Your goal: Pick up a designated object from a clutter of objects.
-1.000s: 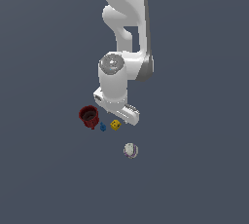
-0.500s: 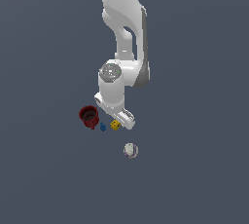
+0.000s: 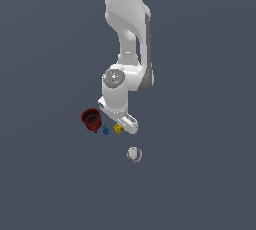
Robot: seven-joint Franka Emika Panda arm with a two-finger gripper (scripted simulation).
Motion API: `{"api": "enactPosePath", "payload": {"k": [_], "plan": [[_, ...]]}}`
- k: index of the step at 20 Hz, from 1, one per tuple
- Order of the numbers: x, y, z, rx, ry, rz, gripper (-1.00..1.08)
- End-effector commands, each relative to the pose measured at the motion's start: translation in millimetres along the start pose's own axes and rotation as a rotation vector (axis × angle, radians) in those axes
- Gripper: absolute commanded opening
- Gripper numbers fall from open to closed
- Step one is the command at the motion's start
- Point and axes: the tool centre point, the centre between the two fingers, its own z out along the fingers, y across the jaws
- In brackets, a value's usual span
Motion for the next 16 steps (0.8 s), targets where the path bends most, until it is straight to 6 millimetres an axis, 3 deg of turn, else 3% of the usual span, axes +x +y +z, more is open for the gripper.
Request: {"api": "enactPosePath", "payload": {"k": [1,6,11,12,16], "plan": [[-0.5,0.6,11.0,-0.001,0.0,0.001,1.0],[-0.5,0.7,31.8,0.0,0.0,0.003,1.0],[-0.1,0.4,38.2,0.0,0.0,0.004,1.0],[-0.1,0.4,38.2,0.0,0.0,0.004,-1.0],[-0.1,0.4,38.2,0.0,0.0,0.004,-1.0]]}}
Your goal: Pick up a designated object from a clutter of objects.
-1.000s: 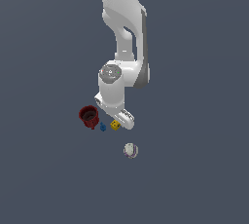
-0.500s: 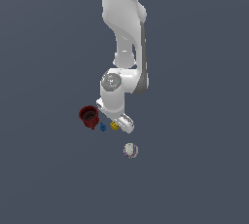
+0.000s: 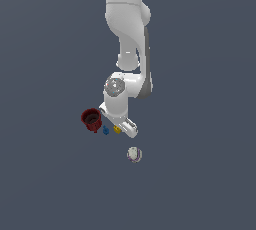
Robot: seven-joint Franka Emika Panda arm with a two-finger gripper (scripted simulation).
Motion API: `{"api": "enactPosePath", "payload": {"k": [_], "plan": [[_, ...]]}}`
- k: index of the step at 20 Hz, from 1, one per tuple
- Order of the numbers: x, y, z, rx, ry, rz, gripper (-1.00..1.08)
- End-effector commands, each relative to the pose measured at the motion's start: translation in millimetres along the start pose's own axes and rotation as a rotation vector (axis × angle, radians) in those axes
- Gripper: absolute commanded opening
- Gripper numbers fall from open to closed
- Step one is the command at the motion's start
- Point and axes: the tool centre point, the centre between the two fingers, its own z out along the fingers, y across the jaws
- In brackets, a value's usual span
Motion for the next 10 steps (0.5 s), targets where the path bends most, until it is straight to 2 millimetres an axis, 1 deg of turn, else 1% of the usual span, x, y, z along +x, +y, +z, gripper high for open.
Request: {"api": "enactPosePath", "payload": {"k": [1,7,10], "plan": [[0.3,0.2,0.3,0.0,0.0,0.0,-1.0],[0.1,0.1,-0.2,0.0,0.0,0.0,-1.0],[0.0,-0.6,-4.3,0.0,0.0,0.0,-1.0]]}}
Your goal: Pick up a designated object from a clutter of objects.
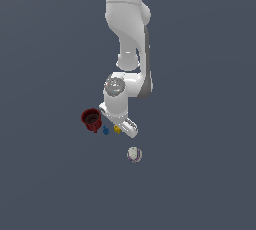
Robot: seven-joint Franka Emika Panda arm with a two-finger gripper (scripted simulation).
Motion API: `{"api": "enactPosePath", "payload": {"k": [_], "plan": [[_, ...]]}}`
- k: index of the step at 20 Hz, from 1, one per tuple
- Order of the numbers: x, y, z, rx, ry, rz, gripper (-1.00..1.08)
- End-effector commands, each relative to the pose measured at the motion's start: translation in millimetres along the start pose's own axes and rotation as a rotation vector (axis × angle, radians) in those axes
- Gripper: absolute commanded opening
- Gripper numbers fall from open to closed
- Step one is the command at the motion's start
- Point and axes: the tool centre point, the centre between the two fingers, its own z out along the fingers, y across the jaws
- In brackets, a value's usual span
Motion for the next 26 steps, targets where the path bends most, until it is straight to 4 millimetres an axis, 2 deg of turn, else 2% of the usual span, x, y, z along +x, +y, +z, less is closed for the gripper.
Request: {"api": "enactPosePath", "payload": {"k": [1,6,11,15,26], "plan": [[0.2,-1.0,-4.9,0.001,0.001,0.0,-1.0],[-0.3,-4.4,-25.8,0.001,0.001,0.0,-1.0],[-0.8,-9.8,-61.0,0.001,0.001,0.0,-1.0],[-1.2,-15.7,-98.4,0.001,0.001,0.001,-1.0],[-1.5,-34.7,-216.5,-0.001,0.002,0.001,-1.0]]}}
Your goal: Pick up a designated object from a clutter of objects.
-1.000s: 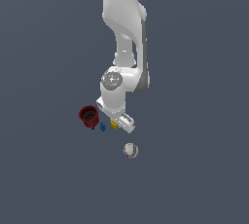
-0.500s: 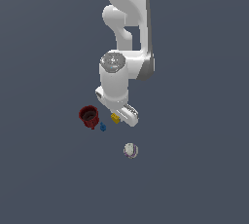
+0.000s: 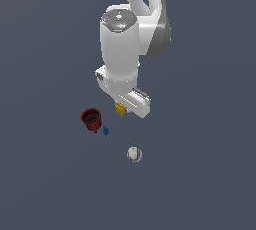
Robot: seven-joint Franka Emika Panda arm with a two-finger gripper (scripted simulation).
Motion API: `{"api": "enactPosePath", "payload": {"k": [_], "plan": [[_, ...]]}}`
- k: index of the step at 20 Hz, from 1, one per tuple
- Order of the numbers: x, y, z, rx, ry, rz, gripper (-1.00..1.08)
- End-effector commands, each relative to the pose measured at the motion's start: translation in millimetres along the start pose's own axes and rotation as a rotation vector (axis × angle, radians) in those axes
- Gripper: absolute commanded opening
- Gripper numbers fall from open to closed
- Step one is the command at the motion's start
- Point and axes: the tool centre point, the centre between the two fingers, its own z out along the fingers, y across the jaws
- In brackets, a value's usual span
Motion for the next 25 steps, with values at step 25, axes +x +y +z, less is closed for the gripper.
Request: {"api": "enactPosePath", "payload": {"k": [25], "plan": [[4.3,-31.8,-161.1,0.001,-0.001,-0.001,-1.0]]}}
